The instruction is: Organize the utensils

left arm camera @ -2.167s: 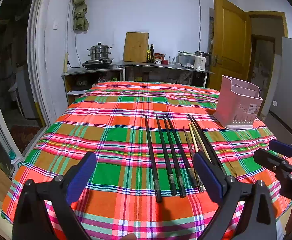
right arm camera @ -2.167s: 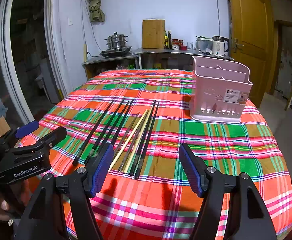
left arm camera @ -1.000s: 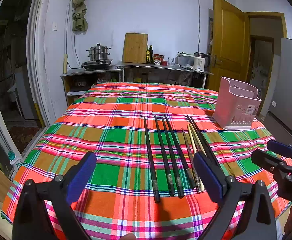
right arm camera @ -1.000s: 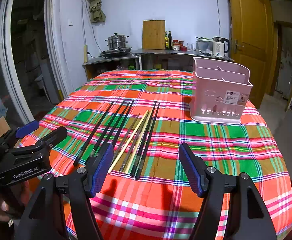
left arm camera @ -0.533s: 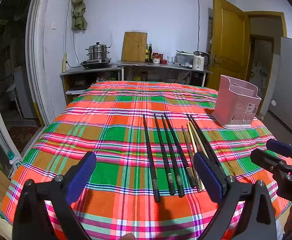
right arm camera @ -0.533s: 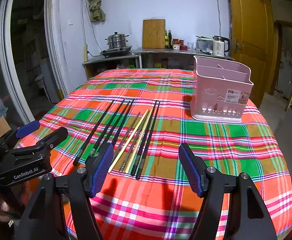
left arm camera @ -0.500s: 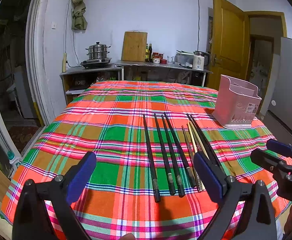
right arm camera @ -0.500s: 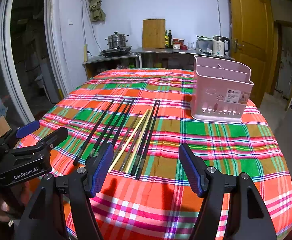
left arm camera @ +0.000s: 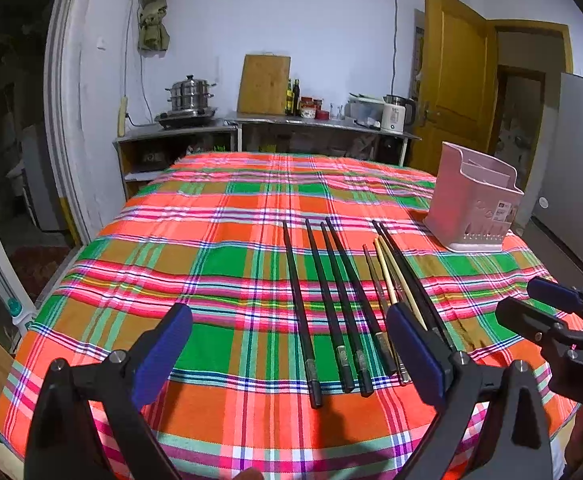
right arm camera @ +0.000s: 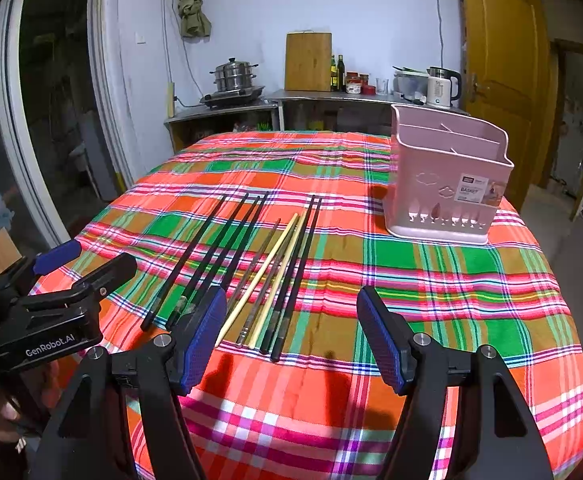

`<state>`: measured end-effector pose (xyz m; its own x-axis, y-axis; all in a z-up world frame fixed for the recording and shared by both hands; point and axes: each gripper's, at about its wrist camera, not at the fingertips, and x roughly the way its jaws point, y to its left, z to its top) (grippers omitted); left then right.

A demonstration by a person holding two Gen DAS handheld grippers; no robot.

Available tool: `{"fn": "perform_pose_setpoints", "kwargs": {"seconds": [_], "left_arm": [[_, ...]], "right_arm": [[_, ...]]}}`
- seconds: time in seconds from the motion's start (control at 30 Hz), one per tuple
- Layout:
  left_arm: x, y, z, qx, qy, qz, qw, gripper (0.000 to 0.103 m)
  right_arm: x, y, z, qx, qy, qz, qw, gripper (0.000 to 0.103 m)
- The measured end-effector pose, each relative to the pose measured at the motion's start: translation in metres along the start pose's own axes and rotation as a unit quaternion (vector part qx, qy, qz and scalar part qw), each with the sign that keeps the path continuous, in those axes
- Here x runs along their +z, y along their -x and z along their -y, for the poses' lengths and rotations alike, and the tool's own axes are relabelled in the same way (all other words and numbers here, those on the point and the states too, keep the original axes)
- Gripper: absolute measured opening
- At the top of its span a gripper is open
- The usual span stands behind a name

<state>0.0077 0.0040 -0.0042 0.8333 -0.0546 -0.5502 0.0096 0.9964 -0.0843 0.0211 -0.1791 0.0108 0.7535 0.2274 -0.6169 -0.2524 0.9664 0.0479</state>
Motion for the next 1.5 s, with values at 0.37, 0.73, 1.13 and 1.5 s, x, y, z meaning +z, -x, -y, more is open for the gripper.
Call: {"fn": "perform_pose_setpoints", "kwargs": {"seconds": [0.37,0.73,1.13,1.5], "left_arm": [[0.017,-0.068,-0.026,0.005,0.03,-0.121,0.9922,0.083],[0.036,-0.123,-0.026,-0.031,0.039,-0.176,0.9832,0.049],[0.052,-0.146,-0.019,-0.041,0.018,-0.186,0.9816,0.03],[0.059,-0.156,-0.015,-0.028,0.009,-0.193,0.9807,0.022]], "right_arm": [[0.019,-0.045,0.01,0.01,-0.024,-0.046,0.999,0.063],[0.045,-0.119,0.026,0.013,-0.046,-0.113,0.992,0.028],[0.06,-0.157,0.041,0.014,-0.057,-0.141,0.988,0.019],[0.072,-0.17,0.042,0.009,-0.052,-0.157,0.986,0.015]]}}
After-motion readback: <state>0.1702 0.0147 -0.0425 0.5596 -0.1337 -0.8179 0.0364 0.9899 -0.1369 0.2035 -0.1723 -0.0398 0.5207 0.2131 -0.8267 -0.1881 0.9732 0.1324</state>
